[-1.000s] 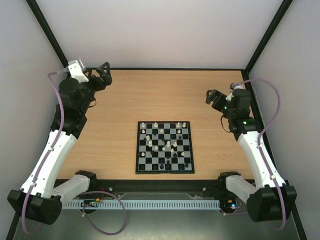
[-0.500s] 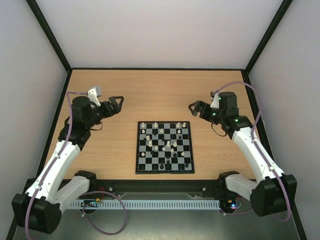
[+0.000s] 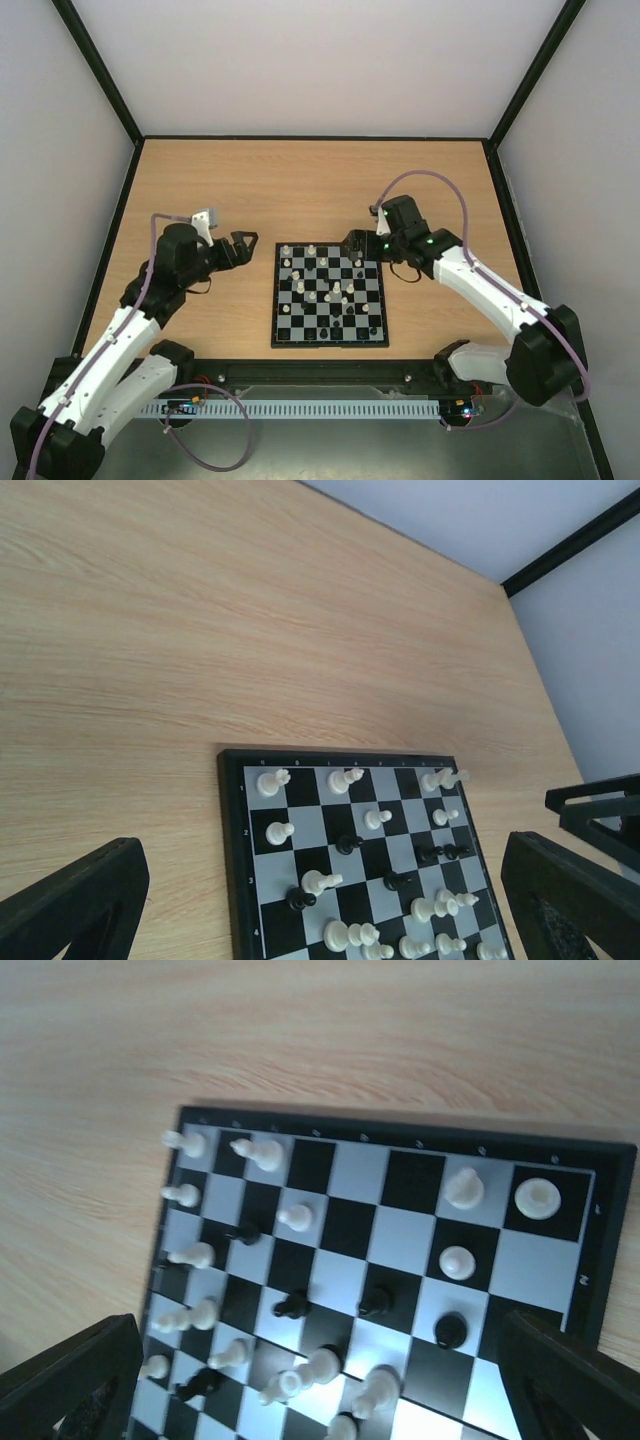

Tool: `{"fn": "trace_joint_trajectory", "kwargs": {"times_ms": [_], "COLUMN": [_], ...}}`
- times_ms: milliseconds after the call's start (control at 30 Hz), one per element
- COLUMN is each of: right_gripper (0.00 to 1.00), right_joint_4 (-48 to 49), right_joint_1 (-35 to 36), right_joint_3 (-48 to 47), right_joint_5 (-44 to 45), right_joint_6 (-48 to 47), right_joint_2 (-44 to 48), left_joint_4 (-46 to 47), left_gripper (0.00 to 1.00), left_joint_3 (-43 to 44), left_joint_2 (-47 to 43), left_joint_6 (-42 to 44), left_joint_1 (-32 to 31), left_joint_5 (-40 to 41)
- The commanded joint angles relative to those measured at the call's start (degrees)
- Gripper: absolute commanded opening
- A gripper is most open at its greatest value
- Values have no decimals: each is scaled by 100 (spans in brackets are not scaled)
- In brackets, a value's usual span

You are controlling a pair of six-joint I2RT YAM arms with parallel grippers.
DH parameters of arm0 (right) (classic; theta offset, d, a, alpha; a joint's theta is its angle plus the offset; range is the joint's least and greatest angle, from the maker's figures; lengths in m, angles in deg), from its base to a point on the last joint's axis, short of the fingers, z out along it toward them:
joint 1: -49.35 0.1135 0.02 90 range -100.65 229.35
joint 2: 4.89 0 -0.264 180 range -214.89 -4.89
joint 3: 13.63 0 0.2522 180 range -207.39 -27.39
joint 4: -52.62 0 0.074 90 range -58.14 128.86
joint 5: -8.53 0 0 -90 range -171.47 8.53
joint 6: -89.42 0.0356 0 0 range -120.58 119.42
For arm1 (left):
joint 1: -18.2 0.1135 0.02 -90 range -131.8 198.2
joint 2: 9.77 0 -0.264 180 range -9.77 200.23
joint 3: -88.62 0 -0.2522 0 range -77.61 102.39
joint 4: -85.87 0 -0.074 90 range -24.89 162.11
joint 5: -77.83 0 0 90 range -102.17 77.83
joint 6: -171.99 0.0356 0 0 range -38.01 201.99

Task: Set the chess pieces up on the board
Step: Pick up the chess piece from the chessboard.

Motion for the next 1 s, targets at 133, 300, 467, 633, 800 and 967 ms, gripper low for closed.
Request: {"fn": "trace_joint_trajectory", "kwargs": {"times_ms": [133,300,467,633,800,967], "right_gripper": [94,91,72,59,46,40], "right_joint_4": [-344,-618,-832,-972,-1192,-1278], "right_joint_1": [155,155,155,159,204,477], "right_joint_3": [-147,-204,-203,-153,-155,-146], "right_joint_5": [885,1702,1807,1646,1497,1574], "right_joint_6": [-318,-263,-274,-355,-249,-226], "right_joint_2": [-538,-394,-242,-71,-239,-488], "left_joint_4": [345,434,18,-400,-428,-524], "left_gripper": [99,99,100,100,100,100], "left_joint_3": [160,171,453,768,786,826], "left_joint_2": [1236,1364,1263,1448,1658,1757], "left_joint_6": [-247,-178,-2,82,134,136], "left_joint_1": [-8,-46,-60,-82,-296,-565], "left_joint_5": [-312,75,667,514,486,863]}}
